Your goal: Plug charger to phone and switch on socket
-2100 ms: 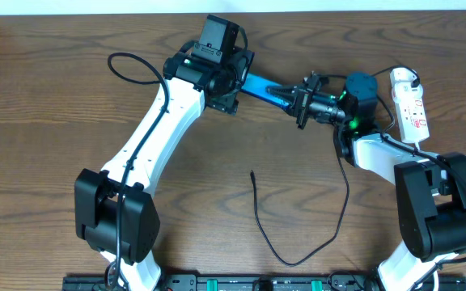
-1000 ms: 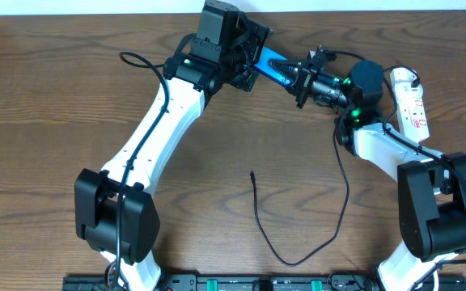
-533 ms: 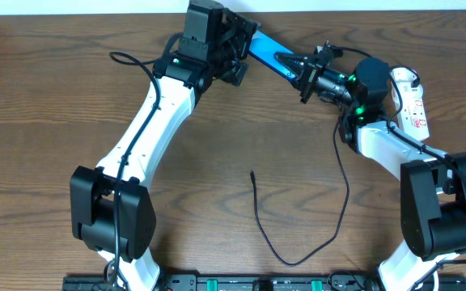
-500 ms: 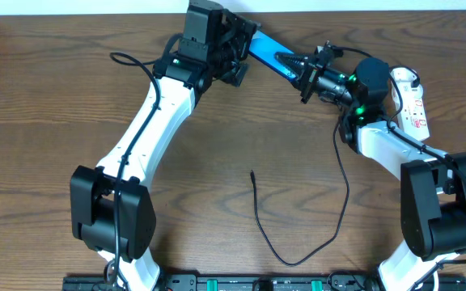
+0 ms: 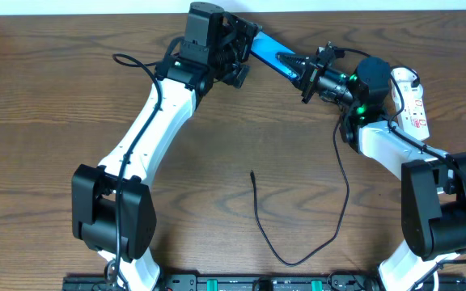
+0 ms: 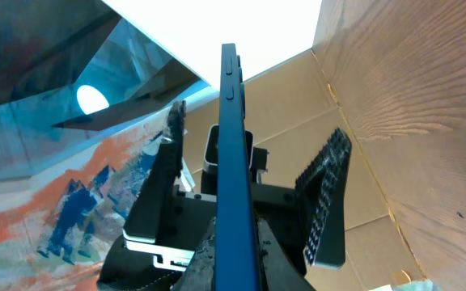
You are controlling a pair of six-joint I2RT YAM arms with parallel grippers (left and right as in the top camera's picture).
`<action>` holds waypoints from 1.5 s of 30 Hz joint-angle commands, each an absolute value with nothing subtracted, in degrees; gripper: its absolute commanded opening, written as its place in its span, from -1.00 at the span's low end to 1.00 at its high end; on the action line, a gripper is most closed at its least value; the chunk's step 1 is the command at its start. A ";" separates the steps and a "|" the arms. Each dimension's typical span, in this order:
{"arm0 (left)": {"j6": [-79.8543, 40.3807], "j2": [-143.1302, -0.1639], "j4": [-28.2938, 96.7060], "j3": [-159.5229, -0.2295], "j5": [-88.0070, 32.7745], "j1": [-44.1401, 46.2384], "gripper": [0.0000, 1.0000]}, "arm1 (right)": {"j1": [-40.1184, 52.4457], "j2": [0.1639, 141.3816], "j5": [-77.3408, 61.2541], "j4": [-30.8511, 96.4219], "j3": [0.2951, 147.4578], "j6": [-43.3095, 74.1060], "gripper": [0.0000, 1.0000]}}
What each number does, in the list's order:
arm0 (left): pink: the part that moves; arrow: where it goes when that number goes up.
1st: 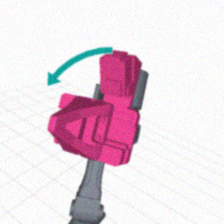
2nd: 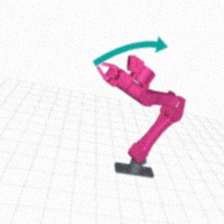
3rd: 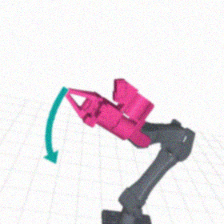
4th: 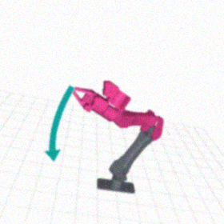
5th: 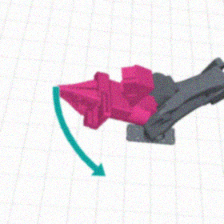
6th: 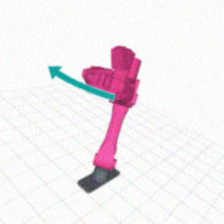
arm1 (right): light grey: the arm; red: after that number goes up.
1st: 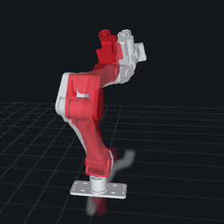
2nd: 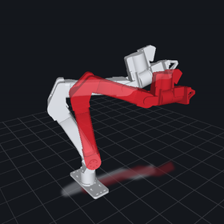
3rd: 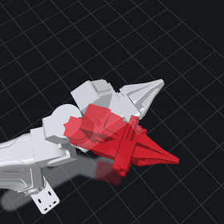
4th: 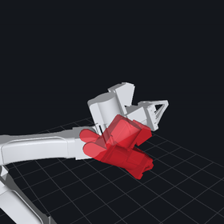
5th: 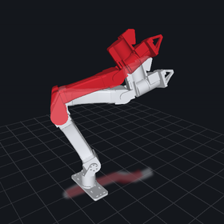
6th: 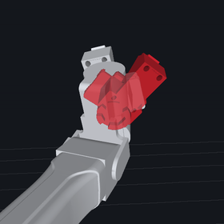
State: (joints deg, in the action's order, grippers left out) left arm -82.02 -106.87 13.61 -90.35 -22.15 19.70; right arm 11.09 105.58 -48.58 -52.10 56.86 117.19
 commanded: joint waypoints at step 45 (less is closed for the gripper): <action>-86.94 -107.50 -13.08 -75.85 -27.14 19.68 0.97 | 13.19 105.32 -51.96 -51.42 58.61 114.13 -0.97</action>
State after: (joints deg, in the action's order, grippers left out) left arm -87.15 -107.09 -13.47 -75.53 -27.09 19.70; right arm 12.67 105.58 -49.67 -50.74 56.99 115.72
